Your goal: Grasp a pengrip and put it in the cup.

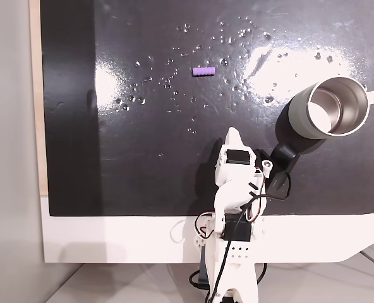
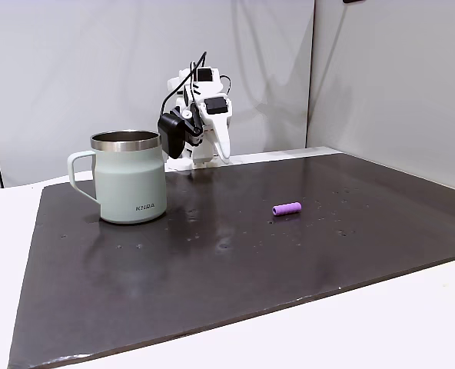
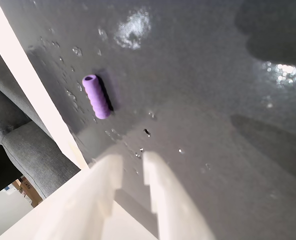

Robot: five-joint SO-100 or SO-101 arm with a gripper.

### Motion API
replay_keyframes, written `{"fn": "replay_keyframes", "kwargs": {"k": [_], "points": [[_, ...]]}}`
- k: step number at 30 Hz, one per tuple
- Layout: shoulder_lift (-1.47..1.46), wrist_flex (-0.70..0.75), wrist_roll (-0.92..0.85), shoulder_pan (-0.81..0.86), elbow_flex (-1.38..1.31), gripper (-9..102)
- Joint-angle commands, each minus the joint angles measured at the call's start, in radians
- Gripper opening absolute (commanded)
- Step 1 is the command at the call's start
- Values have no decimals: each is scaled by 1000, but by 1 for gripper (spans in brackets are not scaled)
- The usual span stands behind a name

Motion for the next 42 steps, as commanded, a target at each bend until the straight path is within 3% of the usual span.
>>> {"fn": "replay_keyframes", "kwargs": {"k": [1,10,20,31,42], "points": [[9,-28,-41,-29,-5,0],[9,-25,-43,-35,-11,0],[-15,121,-55,-138,-333,0],[-489,176,-74,-77,-795,0],[-1048,367,-58,31,-1293,0]]}}
